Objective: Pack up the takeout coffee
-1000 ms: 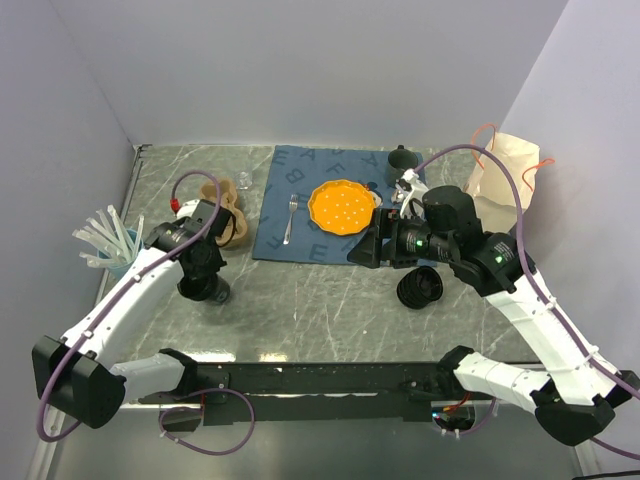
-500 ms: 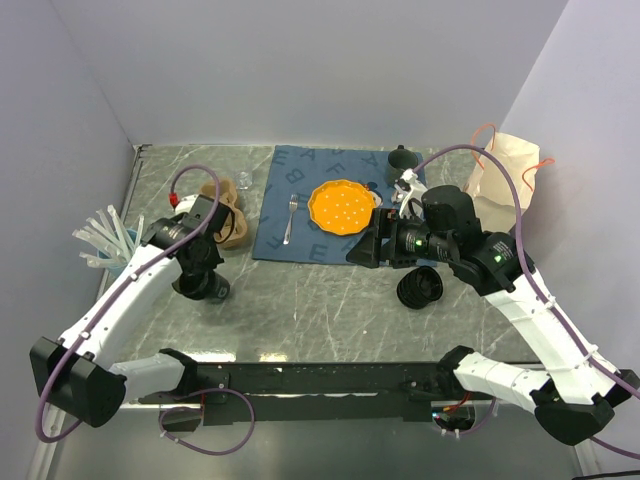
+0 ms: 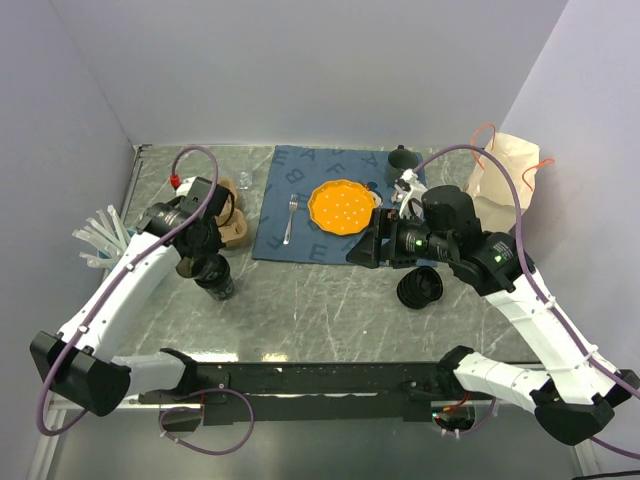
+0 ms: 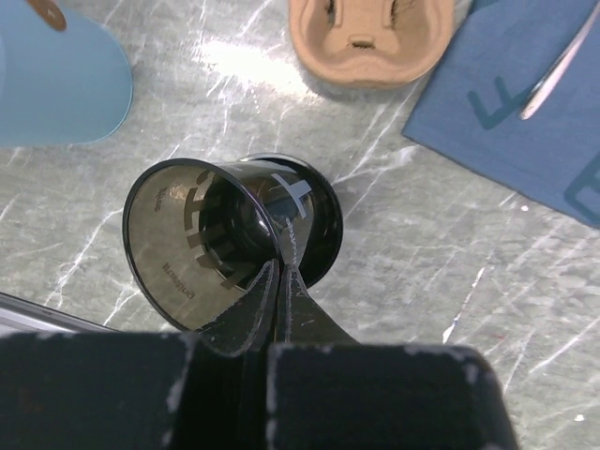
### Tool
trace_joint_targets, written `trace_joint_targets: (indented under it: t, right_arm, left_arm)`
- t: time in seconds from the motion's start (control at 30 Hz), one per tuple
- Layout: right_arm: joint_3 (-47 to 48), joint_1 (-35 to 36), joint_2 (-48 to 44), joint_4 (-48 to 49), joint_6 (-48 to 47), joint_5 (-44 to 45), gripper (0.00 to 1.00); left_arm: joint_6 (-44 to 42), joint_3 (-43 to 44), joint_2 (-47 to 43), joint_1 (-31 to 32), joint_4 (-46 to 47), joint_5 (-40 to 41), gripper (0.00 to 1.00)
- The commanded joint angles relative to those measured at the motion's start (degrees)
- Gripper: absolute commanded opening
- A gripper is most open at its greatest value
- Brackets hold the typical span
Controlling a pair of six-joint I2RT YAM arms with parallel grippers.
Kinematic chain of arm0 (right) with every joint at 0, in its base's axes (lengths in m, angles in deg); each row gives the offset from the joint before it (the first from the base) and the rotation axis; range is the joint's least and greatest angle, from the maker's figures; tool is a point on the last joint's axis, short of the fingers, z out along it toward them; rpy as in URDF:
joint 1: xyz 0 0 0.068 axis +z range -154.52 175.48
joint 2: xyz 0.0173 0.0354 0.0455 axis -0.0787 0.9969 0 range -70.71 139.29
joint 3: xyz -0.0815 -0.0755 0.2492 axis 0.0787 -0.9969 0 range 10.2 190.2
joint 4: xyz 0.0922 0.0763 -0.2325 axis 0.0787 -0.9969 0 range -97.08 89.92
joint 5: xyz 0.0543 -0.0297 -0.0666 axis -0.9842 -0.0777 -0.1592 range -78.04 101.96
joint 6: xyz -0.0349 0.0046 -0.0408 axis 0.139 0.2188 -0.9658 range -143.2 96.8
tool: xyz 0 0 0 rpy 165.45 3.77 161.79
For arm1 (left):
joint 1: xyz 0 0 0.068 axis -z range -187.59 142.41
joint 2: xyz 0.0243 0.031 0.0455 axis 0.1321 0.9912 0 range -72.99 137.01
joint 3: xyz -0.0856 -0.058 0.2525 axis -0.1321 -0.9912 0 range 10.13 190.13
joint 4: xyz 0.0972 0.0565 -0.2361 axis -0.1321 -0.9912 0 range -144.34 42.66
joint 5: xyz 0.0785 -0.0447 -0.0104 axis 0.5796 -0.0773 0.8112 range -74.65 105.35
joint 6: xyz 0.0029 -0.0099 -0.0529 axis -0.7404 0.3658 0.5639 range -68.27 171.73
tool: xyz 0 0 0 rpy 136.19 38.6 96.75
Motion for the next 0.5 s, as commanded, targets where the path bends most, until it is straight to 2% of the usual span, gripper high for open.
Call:
trace_joint_targets:
  t: [0.0, 0.3, 0.47]
  right_arm:
    - [0.6, -0.3, -0.5, 1.4, 0.1, 0.1, 0.86]
    - [2.1, -0.3, 0.4, 1.0, 0.1, 0.0, 0.86]
    - [3.7, -0.2, 0.5, -0.5, 0.1, 1.2, 0.86]
  left_arm:
    - [-1.6, 5.5, 0.6, 0.2, -2.4, 0.1, 0.01]
    - [-3.1, 17.5, 1.8, 0.2, -6.0, -0.3, 0.01]
    - [-4.9, 20.0, 2.5, 2.4, -3.7, -3.4, 0.01]
